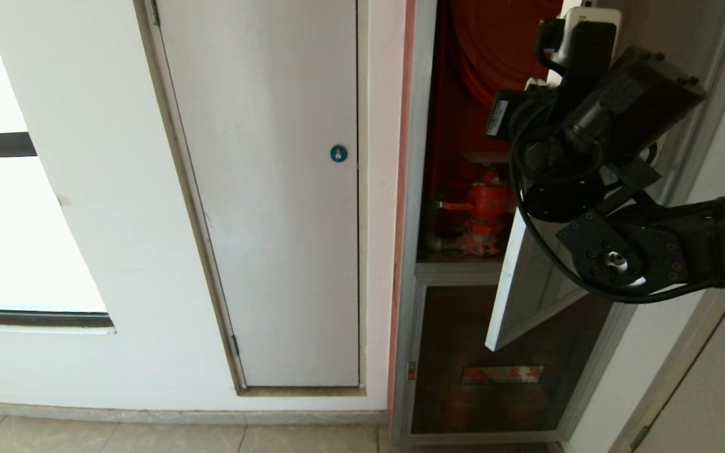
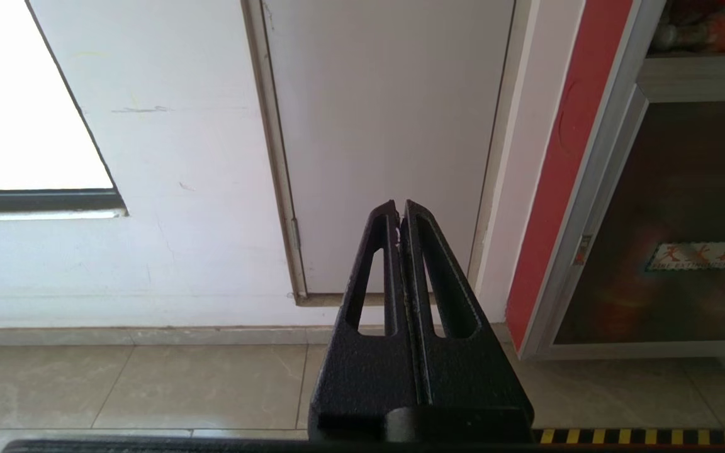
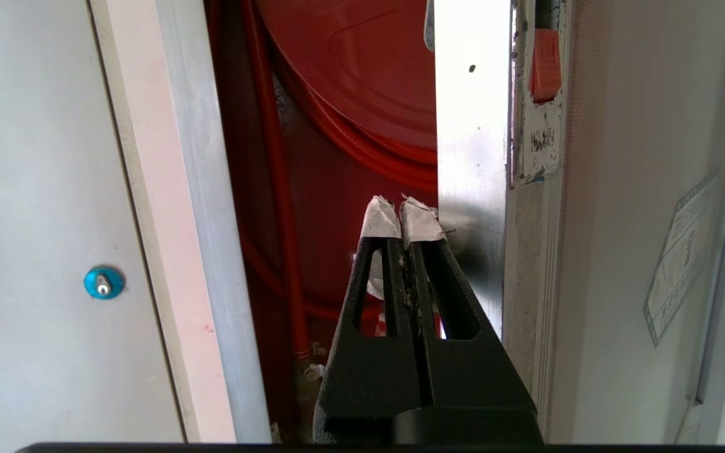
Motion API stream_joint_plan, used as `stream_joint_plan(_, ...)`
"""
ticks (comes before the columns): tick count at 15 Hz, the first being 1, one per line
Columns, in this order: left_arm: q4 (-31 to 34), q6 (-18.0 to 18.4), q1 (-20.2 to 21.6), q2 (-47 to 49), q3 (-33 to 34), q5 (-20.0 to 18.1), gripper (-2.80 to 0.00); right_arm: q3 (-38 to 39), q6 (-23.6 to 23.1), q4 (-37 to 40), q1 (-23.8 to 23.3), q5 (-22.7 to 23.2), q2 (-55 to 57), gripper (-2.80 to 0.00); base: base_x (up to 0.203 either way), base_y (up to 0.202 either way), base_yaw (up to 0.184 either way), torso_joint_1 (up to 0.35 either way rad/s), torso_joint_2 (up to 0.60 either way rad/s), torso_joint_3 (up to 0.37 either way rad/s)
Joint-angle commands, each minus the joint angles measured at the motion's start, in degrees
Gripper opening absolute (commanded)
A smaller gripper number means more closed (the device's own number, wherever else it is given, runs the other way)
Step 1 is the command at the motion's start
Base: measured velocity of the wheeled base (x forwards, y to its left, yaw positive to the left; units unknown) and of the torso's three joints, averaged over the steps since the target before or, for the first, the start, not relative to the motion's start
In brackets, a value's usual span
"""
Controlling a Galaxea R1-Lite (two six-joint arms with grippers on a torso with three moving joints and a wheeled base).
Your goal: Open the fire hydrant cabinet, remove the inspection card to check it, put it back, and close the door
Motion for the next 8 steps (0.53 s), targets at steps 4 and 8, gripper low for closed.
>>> stream_joint_plan(4, 0.0, 0.0, 0.0, 0.1, 0.0, 0.0, -2.80, 8.2, -0.3, -4.0, 0.0, -0.5, -5.3, -2.80, 0.000, 0.000, 0.000, 0.000, 0.00, 0.000)
stream_joint_plan(8, 0.0, 0.0, 0.0, 0.1, 0.0, 0.0, -2.80, 12.5, -0.3, -3.9, 0.0, -1.3, -10.6, -2.80, 0.000, 0.000, 0.000, 0.000, 0.00, 0.000)
